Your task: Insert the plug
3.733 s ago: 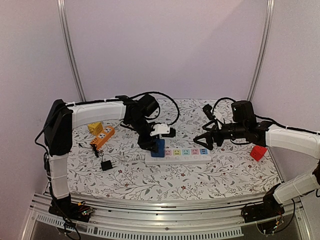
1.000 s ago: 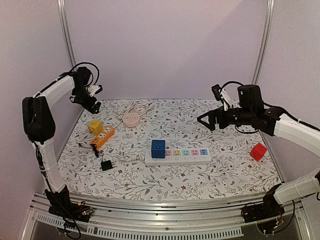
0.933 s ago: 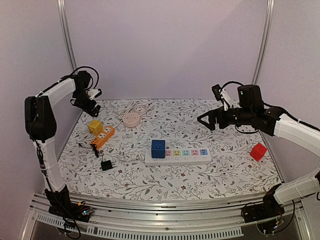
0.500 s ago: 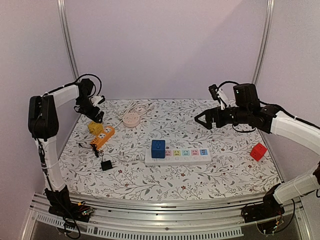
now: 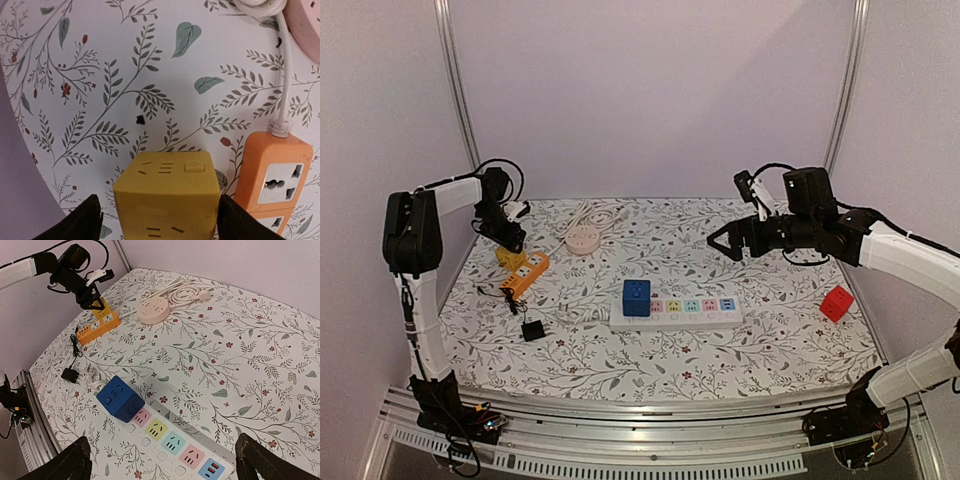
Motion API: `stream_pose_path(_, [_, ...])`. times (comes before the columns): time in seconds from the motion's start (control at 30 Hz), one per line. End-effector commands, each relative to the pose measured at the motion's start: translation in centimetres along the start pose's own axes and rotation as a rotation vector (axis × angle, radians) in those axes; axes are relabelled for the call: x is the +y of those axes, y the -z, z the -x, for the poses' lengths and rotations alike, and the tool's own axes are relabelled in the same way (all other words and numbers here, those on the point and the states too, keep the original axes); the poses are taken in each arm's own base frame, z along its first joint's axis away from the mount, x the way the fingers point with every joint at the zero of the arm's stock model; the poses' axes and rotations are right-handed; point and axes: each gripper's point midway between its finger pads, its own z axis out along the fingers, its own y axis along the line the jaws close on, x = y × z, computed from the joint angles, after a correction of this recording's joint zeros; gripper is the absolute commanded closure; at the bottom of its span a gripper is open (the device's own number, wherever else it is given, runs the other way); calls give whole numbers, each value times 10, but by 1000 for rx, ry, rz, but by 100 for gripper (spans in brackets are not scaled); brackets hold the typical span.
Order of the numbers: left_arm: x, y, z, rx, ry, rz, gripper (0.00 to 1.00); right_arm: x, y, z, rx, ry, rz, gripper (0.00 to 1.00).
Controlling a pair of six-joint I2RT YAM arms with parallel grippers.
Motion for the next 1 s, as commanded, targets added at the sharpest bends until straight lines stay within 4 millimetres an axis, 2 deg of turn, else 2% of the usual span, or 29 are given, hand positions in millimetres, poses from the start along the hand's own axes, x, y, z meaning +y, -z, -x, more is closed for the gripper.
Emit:
stream_pose_path(0.0, [4, -14, -13, 27, 32, -25, 20, 6, 0, 4, 1, 25, 8, 1])
stream_pose_path(0.13, [-1, -17, -18, 37, 22, -46, 18, 8, 2, 5, -4, 37, 11, 1])
stream_pose_path(0.3, [-4, -23, -21, 50, 22, -59, 21, 9, 2, 3, -1, 39, 14, 1])
stream_pose_path(0.33, [-5, -24, -21, 52, 22, -60, 24, 10, 3, 3, -2, 41, 16, 1])
stream_pose_path(0.47, [-10, -23, -24, 62, 12, -87, 58, 11, 4, 3, -4, 44, 17, 1])
stream_pose_path(0.5, [-15, -21, -23, 57, 7, -117, 69, 11, 4, 4, -6, 45, 19, 1])
stream_pose_path(0.53, [-18, -19, -24, 55, 3, -134, 89, 11, 5, 4, -7, 45, 18, 1])
stream_pose_path(0.57, [-19, -16, -24, 54, 5, -143, 100, 12, 5, 5, -9, 46, 19, 1])
stream_pose_path(0.6, [-20, -11, -22, 46, 7, -149, 100, 12, 5, 5, -10, 47, 19, 1])
stream_pose_path(0.67, [-22, 11, -11, -12, 12, -173, 100, 15, 9, 7, -16, 54, 28, 1])
stream_pose_path(0.73, [-28, 56, 6, -109, 0, -205, 100, 22, 14, 11, -25, 79, 54, 1])
stream_pose_path(0.8, [-47, 108, 25, -213, -61, -241, 100, 32, 25, 21, -59, 138, 89, 1])
stream_pose_path(0.9, [-95, 188, 43, -400, -199, -293, 100, 51, 47, 41, -127, 231, 146, 1])
stream_pose_path(0.97, [-135, 235, 43, -513, -299, -349, 100, 68, 59, 47, -145, 302, 217, 1])
